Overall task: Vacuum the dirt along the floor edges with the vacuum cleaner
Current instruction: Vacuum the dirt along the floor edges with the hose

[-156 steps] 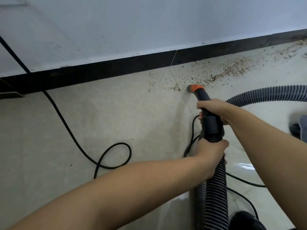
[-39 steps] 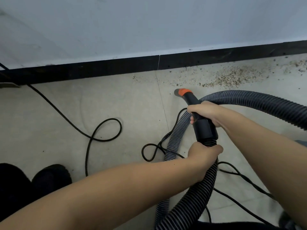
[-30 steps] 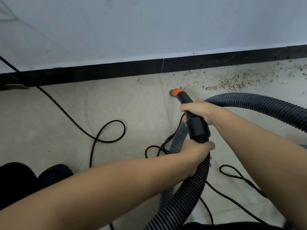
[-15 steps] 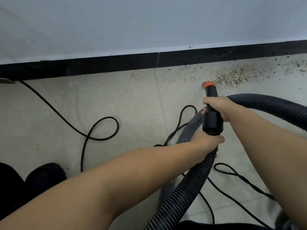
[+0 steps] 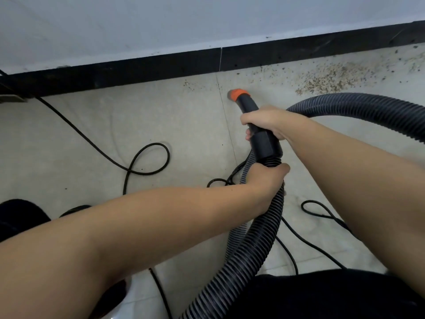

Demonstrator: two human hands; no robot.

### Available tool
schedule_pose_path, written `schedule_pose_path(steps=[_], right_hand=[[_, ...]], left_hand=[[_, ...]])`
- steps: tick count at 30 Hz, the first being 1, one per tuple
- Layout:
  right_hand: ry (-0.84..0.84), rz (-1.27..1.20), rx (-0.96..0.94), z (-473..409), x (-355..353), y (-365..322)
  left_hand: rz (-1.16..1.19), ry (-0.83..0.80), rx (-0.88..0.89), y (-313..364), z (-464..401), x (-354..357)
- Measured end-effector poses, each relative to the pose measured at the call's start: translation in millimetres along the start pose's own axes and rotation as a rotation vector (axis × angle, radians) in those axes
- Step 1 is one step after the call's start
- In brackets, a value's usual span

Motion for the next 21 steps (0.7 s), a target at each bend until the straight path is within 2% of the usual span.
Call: schedule_pose_path(steps=[5,15,21], right_hand=[[0.002,-0.004,-0.004,-4.2,6.4,-6.1],[0.205,-0.149,0.059,-23.9,-66.8,8.9],[0.182,-0.089,0.043,-27.1,-56.9,-1.7]], left_hand=[[-0.025,0.011,0.015,3.3,-4.6,-10.7],[-0.089,-0.091,0.007,28.0,-26.5,20.7],[-0.055,-0.035,0.01,26.4,-31.7,18.6]])
Point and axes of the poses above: each hand's wrist, its own z-axis away from the middle knuckle, its own x-axis out of the palm, y = z × x, the point moved 10 cm from there along -z, towards the middle knuckle, and after that the axes turned 3 degrees about x, right-handed, at the moved point
